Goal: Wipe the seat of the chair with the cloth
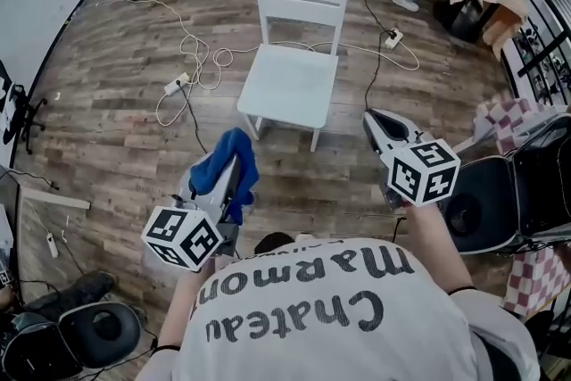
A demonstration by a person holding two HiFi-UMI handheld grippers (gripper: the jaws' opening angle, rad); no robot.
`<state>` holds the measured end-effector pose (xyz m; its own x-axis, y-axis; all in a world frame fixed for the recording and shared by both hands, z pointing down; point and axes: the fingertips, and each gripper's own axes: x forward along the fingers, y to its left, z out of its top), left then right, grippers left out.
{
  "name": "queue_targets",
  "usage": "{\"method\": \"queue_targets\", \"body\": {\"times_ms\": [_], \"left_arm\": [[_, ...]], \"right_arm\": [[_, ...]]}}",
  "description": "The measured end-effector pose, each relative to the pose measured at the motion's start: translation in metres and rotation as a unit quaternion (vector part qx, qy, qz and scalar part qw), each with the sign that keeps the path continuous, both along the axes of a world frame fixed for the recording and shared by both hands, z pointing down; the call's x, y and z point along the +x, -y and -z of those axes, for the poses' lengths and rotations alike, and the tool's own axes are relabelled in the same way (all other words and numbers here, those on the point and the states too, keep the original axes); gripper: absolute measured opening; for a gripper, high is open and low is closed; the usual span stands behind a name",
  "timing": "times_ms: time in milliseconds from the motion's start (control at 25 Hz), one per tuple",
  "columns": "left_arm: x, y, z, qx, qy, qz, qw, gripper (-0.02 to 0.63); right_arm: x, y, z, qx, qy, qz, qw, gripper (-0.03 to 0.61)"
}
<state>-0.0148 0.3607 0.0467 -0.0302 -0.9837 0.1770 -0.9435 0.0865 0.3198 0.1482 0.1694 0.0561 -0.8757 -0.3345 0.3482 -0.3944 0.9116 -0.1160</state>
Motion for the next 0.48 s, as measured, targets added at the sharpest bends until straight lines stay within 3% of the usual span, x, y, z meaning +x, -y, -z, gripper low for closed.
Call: {"method": "queue_targets", "body": {"times_ms": [320, 480], "left_arm": [[-0.049, 0.052, -0.011, -0.014, 0.01, -0.01, 0.9998, 0.089], [-0.088, 0.098, -0.02, -0.021, -0.011, -0.022, 0.9995, 0.09]], "right_arm": [[-0.032, 0.046, -0.02, -0.025, 0.001, -0.024, 0.999, 0.014], [-0.05, 0.08, -0.025, -0.03, -0.01, -0.051, 0.998, 0.014]]}}
